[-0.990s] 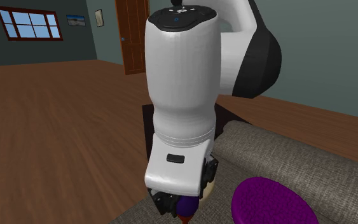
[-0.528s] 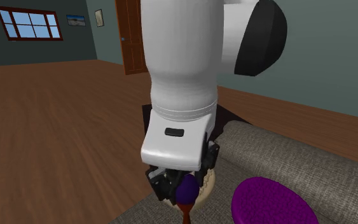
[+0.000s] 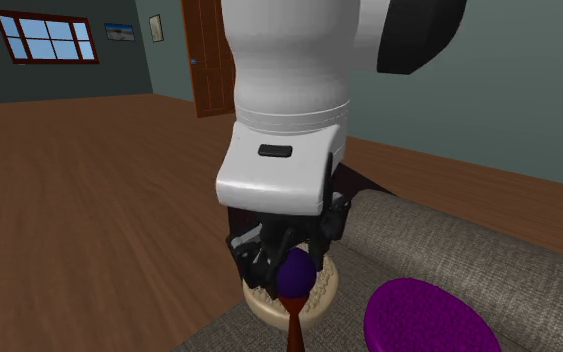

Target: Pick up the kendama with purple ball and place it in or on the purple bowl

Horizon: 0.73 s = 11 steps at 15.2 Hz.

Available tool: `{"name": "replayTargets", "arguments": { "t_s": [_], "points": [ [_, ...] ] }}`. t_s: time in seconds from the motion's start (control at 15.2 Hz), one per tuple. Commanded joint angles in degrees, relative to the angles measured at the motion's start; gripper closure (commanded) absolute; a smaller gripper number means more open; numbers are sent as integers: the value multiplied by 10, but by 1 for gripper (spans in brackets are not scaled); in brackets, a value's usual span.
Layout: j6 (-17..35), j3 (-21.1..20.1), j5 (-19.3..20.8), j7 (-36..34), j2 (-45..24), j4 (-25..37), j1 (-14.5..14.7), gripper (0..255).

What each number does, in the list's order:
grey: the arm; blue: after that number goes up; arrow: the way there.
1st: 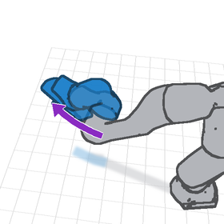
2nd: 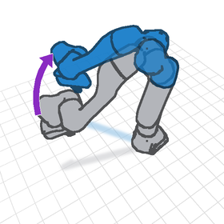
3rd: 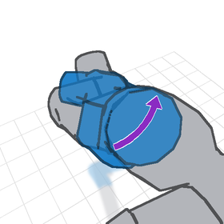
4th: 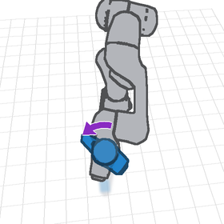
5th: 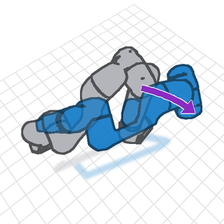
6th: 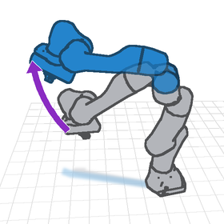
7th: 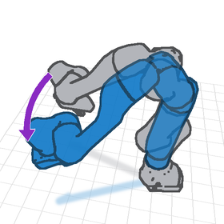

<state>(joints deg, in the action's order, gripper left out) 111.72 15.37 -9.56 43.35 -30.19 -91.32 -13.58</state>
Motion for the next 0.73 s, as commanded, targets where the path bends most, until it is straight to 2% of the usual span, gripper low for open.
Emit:
{"name": "replayTargets", "arguments": {
  "t_s": [0.0,0.66],
  "points": [
    [-11,1,3,-1,9,2,1,255],
    [-75,6,11,-8,35,41,2,255]
  ]
}}
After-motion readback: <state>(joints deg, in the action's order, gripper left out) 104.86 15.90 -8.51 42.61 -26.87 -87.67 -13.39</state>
